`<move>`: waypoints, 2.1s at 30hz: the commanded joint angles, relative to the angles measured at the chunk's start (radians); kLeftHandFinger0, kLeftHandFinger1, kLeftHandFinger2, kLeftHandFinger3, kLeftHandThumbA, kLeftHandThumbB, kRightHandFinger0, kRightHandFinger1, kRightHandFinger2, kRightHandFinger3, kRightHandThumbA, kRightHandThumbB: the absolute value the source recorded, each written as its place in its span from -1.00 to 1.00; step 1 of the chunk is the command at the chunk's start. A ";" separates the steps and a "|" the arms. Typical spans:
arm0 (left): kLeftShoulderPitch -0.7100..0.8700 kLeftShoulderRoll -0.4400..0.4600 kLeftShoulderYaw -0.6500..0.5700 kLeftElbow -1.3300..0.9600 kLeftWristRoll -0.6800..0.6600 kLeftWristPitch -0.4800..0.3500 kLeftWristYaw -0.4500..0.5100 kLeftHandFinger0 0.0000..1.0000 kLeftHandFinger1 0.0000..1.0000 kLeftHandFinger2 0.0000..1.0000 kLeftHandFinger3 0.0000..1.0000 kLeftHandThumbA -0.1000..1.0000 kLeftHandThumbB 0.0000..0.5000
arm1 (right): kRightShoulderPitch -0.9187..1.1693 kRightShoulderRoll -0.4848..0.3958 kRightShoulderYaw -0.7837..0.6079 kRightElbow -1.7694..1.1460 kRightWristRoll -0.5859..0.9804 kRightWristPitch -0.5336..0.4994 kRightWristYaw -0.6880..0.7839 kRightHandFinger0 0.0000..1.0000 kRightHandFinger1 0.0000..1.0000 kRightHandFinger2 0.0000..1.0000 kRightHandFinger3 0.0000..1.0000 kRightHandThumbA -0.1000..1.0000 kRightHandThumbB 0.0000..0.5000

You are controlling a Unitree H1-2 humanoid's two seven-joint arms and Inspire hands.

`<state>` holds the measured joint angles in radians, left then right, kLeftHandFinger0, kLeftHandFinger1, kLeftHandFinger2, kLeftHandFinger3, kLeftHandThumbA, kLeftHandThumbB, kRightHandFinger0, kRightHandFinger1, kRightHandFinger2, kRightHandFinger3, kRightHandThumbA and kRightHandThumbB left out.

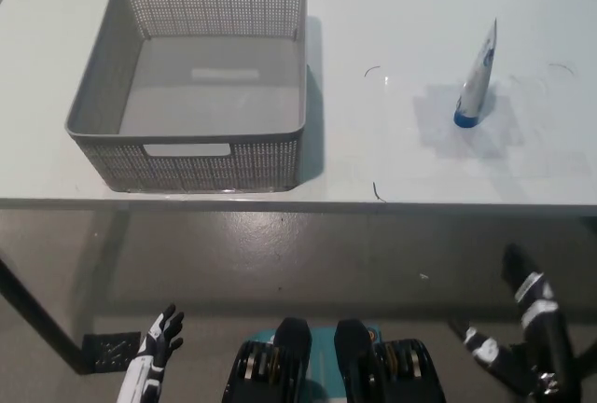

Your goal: Use the right hand to pick up a shampoo and place it into a container on the left side

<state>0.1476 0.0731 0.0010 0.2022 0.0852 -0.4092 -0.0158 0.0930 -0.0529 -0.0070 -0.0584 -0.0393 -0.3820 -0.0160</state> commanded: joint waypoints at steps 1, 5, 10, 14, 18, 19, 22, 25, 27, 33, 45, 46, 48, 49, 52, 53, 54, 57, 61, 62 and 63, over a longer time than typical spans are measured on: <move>-0.004 0.013 -0.004 -0.013 0.005 -0.061 0.011 1.00 1.00 1.00 1.00 1.00 -0.56 | -0.086 0.013 -0.036 -0.104 -0.049 0.008 -0.046 1.00 1.00 1.00 1.00 1.00 0.27; -0.006 0.015 -0.008 -0.010 0.011 -0.061 0.012 1.00 1.00 1.00 1.00 1.00 -0.53 | -0.189 -0.014 -0.066 -0.066 -0.018 0.026 -0.040 1.00 1.00 1.00 1.00 0.88 0.09; -0.004 0.014 -0.009 -0.003 0.017 -0.061 0.015 1.00 1.00 1.00 1.00 1.00 -0.55 | -0.340 -0.052 -0.109 0.017 -0.025 0.108 -0.051 1.00 1.00 1.00 1.00 0.91 0.11; -0.002 0.015 -0.010 -0.004 0.011 -0.061 0.010 1.00 1.00 1.00 1.00 1.00 -0.52 | -0.427 -0.076 -0.124 0.075 -0.014 0.158 -0.046 1.00 1.00 1.00 1.00 0.89 0.05; 0.005 0.011 -0.011 -0.004 0.015 -0.061 0.012 1.00 1.00 1.00 1.00 1.00 -0.54 | -0.534 -0.086 -0.135 0.192 -0.019 0.174 -0.064 1.00 1.00 1.00 1.00 0.87 0.07; 0.005 0.011 -0.012 -0.005 0.015 -0.061 0.012 1.00 1.00 1.00 1.00 1.00 -0.56 | -0.551 -0.085 -0.137 0.217 -0.015 0.172 -0.065 1.00 1.00 1.00 1.00 0.84 0.10; 0.005 0.013 -0.012 0.000 0.012 -0.061 0.013 1.00 1.00 1.00 1.00 1.00 -0.58 | -0.639 -0.091 -0.137 0.346 -0.017 0.164 -0.076 1.00 1.00 1.00 1.00 0.77 0.07; 0.003 0.014 -0.012 0.002 0.012 -0.061 0.013 1.00 1.00 1.00 1.00 1.00 -0.57 | -0.726 -0.099 -0.133 0.490 -0.035 0.156 -0.098 1.00 1.00 1.00 1.00 0.90 0.21; 0.003 0.016 -0.012 0.002 0.014 -0.061 0.013 1.00 1.00 1.00 1.00 1.00 -0.62 | -0.777 -0.090 -0.148 0.572 0.008 0.171 -0.091 1.00 1.00 1.00 1.00 0.89 0.28; -0.007 0.015 -0.015 0.008 0.017 -0.061 0.013 1.00 1.00 1.00 1.00 1.00 -0.57 | -0.896 -0.086 -0.173 0.784 0.059 0.158 -0.082 1.00 1.00 1.00 1.00 0.91 0.14; -0.020 0.018 -0.015 0.008 0.006 -0.061 0.014 1.00 1.00 1.00 1.00 1.00 -0.62 | -1.053 -0.099 -0.185 1.116 0.087 0.068 -0.071 1.00 1.00 1.00 1.00 0.92 0.20; -0.019 0.019 -0.014 0.005 0.005 -0.061 0.014 1.00 1.00 1.00 1.00 1.00 -0.62 | -1.061 -0.100 -0.186 1.138 0.089 0.064 -0.070 1.00 1.00 1.00 1.00 0.92 0.20; -0.017 0.018 -0.013 0.003 0.004 -0.061 0.011 1.00 1.00 1.00 1.00 1.00 -0.61 | -1.076 -0.103 -0.197 1.185 0.108 0.062 -0.056 1.00 1.00 1.00 1.00 0.90 0.14; -0.016 0.018 -0.014 0.003 0.005 -0.061 0.011 1.00 1.00 1.00 1.00 1.00 -0.61 | -1.080 -0.104 -0.200 1.201 0.113 0.061 -0.053 1.00 1.00 1.00 1.00 0.90 0.13; -0.013 0.018 -0.015 0.010 -0.001 -0.061 0.012 1.00 1.00 1.00 1.00 1.00 -0.63 | -1.103 -0.111 -0.206 1.283 0.121 0.056 -0.043 1.00 1.00 1.00 1.00 0.87 0.05; -0.013 0.017 -0.014 0.010 -0.002 -0.061 0.012 1.00 1.00 1.00 1.00 1.00 -0.62 | -1.108 -0.111 -0.209 1.298 0.124 0.057 -0.043 1.00 1.00 1.00 1.00 0.83 0.06; -0.012 0.016 -0.014 0.011 -0.002 -0.061 0.011 1.00 1.00 1.00 1.00 1.00 -0.62 | -1.115 -0.112 -0.213 1.317 0.128 0.059 -0.045 1.00 1.00 1.00 1.00 0.81 0.06; -0.013 0.017 -0.015 0.017 -0.009 -0.061 0.011 1.00 1.00 1.00 1.00 1.00 -0.62 | -1.144 -0.102 -0.230 1.364 0.129 0.108 -0.167 0.64 0.70 0.89 1.00 0.12 -0.06; -0.011 0.016 -0.014 0.011 -0.009 -0.061 0.009 1.00 1.00 1.00 1.00 1.00 -0.62 | -1.159 -0.099 -0.221 1.406 0.111 0.099 -0.281 -0.99 -0.94 -0.58 -0.69 -0.99 -0.15; -0.012 0.016 -0.014 0.011 -0.009 -0.061 0.008 1.00 1.00 1.00 1.00 1.00 -0.62 | -1.160 -0.099 -0.223 1.411 0.114 0.095 -0.287 -1.00 -0.77 -0.19 -0.42 -1.00 -0.24; -0.014 0.018 -0.014 0.013 -0.010 -0.061 0.008 1.00 1.00 1.00 1.00 1.00 -0.64 | -1.162 -0.097 -0.232 1.413 0.128 0.090 -0.279 -1.00 -0.76 -0.03 -0.22 -1.00 -0.34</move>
<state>0.1403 0.0815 -0.0079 0.2270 0.0949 -0.4322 -0.0162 -0.9907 -0.1416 -0.2208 1.3412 0.0641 -0.2593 -0.1934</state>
